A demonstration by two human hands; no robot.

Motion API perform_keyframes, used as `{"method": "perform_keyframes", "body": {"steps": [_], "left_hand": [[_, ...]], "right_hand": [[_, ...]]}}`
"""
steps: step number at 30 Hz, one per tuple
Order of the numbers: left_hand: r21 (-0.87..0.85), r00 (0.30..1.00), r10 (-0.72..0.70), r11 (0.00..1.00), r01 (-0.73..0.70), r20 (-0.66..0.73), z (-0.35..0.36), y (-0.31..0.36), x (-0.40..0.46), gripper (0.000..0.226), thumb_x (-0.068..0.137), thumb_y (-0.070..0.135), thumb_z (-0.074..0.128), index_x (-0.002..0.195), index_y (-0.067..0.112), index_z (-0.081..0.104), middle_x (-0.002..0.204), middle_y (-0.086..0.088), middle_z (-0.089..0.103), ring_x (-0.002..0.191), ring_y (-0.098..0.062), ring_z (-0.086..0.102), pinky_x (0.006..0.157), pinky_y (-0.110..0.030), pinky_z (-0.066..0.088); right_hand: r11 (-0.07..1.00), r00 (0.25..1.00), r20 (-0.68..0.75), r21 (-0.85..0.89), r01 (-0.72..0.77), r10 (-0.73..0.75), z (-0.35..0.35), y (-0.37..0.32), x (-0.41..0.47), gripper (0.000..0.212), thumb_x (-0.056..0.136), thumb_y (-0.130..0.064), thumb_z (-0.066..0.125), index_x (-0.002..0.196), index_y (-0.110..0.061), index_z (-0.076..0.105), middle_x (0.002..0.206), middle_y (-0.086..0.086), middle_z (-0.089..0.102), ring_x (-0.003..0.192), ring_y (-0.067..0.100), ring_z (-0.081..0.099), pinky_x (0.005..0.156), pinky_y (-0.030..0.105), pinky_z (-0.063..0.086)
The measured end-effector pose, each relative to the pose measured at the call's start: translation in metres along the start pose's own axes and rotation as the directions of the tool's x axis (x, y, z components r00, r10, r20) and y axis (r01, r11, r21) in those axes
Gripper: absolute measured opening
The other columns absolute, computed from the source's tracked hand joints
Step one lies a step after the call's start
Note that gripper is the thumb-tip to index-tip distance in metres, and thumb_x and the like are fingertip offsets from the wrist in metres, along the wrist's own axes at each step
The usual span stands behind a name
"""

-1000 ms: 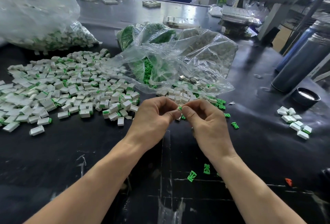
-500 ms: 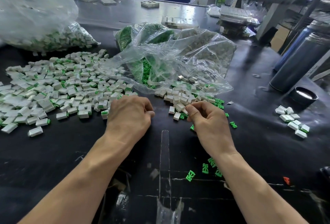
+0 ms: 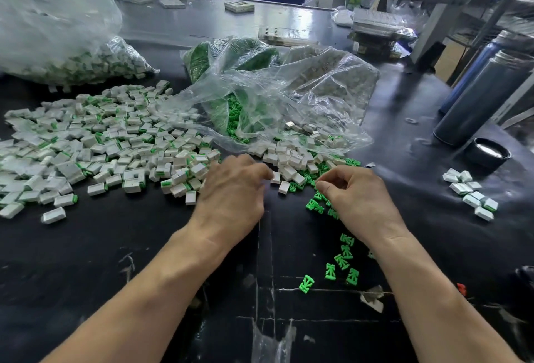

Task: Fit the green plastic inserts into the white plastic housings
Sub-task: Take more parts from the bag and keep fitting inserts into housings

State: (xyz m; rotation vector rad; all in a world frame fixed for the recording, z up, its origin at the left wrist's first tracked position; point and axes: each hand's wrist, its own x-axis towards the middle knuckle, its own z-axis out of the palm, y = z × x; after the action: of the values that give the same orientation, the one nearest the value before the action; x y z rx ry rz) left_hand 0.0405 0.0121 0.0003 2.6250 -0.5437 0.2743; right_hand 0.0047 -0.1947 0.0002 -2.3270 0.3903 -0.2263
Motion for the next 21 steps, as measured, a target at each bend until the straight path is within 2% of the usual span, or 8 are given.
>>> {"method": "perform_keyframes", "body": {"steps": [3, 6, 11, 14, 18, 21], "left_hand": [[-0.017, 0.994, 0.103, 0.995, -0.103, 0.046, 0.014, 0.009, -0.001, 0.040, 0.100, 0.019, 0.056, 0.136, 0.036, 0.060, 0.122, 0.006, 0.058, 0.116, -0.020, 0.051, 0.104, -0.039, 0.034], [0.034, 0.988, 0.140, 0.989, -0.143, 0.071, 0.022, 0.011, 0.003, 0.047, 0.099, 0.017, 0.056, 0.140, 0.040, 0.057, 0.124, 0.006, 0.055, 0.116, -0.020, 0.050, 0.101, -0.037, 0.032], [0.005, 0.990, 0.135, 0.991, -0.136, 0.049, 0.022, 0.008, 0.006, 0.025, 0.099, 0.022, 0.062, 0.119, 0.032, 0.072, 0.118, 0.005, 0.058, 0.113, -0.020, 0.051, 0.097, -0.033, 0.030], [-0.007, 0.991, 0.127, 0.992, -0.127, 0.044, 0.019, 0.008, 0.005, 0.017, 0.098, 0.030, 0.063, 0.113, 0.031, 0.071, 0.114, 0.007, 0.058, 0.112, -0.017, 0.050, 0.098, -0.034, 0.033], [-0.010, 0.992, 0.108, 0.994, -0.108, 0.065, 0.014, 0.006, 0.001, 0.024, 0.091, 0.051, 0.067, 0.106, 0.032, 0.067, 0.104, 0.012, 0.059, 0.107, -0.012, 0.051, 0.099, -0.031, 0.034], [-0.034, 0.994, 0.078, 0.997, -0.075, 0.080, 0.012, 0.005, 0.001, 0.034, 0.087, 0.055, 0.070, 0.112, 0.033, 0.065, 0.104, 0.012, 0.059, 0.107, -0.011, 0.051, 0.100, -0.031, 0.033]], "right_hand": [[0.998, 0.995, 0.093, -0.053, -0.023, 0.027, -0.006, -0.002, -0.003, 0.008, 0.088, -0.040, 0.080, 0.082, -0.035, 0.077, 0.075, -0.017, 0.072, 0.080, 0.006, 0.068, 0.084, 0.038, 0.059], [0.991, 0.991, 0.125, -0.133, -0.025, 0.042, -0.005, -0.007, -0.006, 0.012, 0.080, -0.047, 0.084, 0.081, -0.039, 0.076, 0.075, -0.017, 0.070, 0.081, 0.006, 0.066, 0.083, 0.037, 0.058], [0.966, 0.992, 0.115, -0.258, -0.023, 0.055, 0.000, -0.011, -0.008, 0.016, 0.080, -0.049, 0.083, 0.085, -0.038, 0.073, 0.084, -0.021, 0.067, 0.089, 0.008, 0.064, 0.086, 0.036, 0.056], [0.962, 0.992, 0.118, -0.273, 0.002, 0.031, 0.001, -0.011, -0.009, 0.017, 0.082, -0.046, 0.082, 0.084, -0.035, 0.069, 0.085, -0.020, 0.066, 0.089, 0.008, 0.063, 0.082, 0.034, 0.054], [0.967, 0.993, 0.119, -0.253, 0.035, -0.005, 0.002, -0.011, -0.011, 0.018, 0.084, -0.042, 0.081, 0.084, -0.036, 0.064, 0.089, -0.020, 0.065, 0.088, 0.007, 0.060, 0.080, 0.033, 0.050], [0.985, 0.996, 0.087, -0.165, 0.044, -0.030, 0.004, -0.010, -0.012, 0.015, 0.087, -0.039, 0.080, 0.086, -0.035, 0.066, 0.087, -0.018, 0.067, 0.084, 0.004, 0.061, 0.079, 0.034, 0.052]]}}
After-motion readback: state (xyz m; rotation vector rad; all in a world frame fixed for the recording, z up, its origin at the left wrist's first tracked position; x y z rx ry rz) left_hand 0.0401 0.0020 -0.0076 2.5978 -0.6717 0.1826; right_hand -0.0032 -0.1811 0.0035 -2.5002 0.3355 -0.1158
